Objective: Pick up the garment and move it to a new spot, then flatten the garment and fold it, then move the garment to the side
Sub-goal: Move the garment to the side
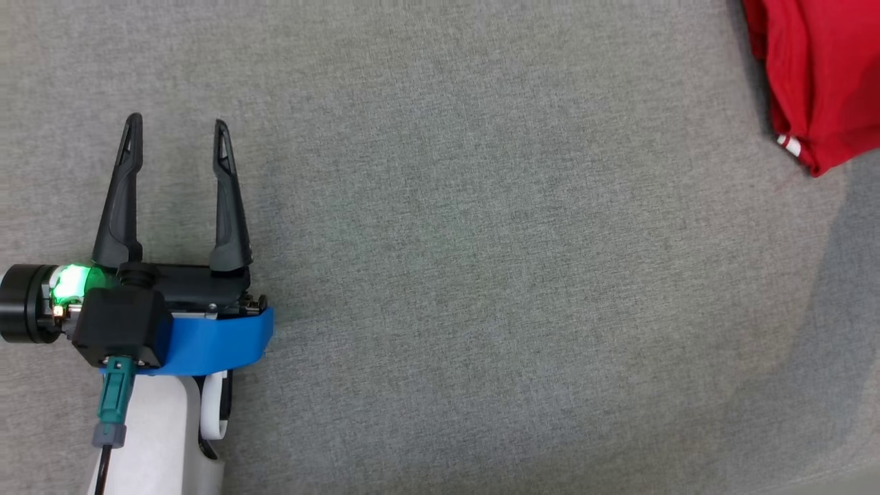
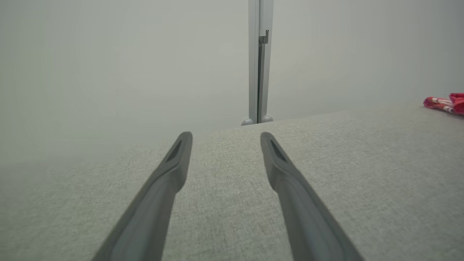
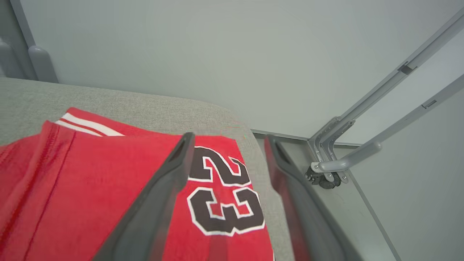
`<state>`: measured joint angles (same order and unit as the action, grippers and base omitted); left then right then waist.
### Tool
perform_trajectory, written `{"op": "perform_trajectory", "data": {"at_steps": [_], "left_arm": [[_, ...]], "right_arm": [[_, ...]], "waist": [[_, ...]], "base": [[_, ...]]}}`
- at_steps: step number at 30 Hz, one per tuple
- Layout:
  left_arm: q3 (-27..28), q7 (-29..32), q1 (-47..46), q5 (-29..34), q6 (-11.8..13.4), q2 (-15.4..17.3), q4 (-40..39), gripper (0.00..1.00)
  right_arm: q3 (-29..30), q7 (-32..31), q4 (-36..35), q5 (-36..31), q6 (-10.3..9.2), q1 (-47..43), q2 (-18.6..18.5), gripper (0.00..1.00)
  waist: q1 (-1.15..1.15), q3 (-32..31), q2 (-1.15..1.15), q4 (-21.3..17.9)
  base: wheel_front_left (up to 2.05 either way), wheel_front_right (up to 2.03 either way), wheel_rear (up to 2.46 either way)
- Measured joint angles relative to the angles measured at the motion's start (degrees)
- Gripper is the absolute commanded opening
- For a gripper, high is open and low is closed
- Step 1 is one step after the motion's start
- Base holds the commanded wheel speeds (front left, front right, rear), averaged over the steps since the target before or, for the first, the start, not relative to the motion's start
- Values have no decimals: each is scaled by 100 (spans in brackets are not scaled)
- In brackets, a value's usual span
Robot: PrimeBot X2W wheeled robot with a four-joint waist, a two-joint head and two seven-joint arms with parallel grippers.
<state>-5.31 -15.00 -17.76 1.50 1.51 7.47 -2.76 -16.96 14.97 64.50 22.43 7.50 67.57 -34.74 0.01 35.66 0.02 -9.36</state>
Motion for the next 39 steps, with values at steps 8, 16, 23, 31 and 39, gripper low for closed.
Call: {"op": "perform_trajectory", "data": {"at_steps": [8, 16, 23, 31, 39], "left_arm": [[67, 1, 280, -230, 98, -46, 187, 100], [269, 0, 912, -479, 102, -143, 489, 100], [411, 0, 1317, -605, 12, -234, 733, 100], [493, 0, 1651, -625, -112, -316, 999, 100], [606, 0, 1931, -649, -219, -372, 1188, 100]], "right_arm": [[504, 5, -956, -334, -1, -613, 182, 100], [633, 5, -2307, -639, -1, -1753, 924, 100], [533, 7, -3055, -605, -1, -2796, 1468, 100], [846, 7, -3648, -471, -2, -4074, 1862, 100], [1277, 7, -4345, -583, -1, -5403, 2317, 100]], "waist": [[-1, -633, -1, 146], [-3, -1552, -3, 340], [-2, -2259, -4, 533], [-2, -2846, -3, 726], [-2, -3247, -4, 818]], "base": [[0, 0, 0], [0, 0, 0], [0, 0, 0], [0, 0, 0], [0, 0, 0]]}}
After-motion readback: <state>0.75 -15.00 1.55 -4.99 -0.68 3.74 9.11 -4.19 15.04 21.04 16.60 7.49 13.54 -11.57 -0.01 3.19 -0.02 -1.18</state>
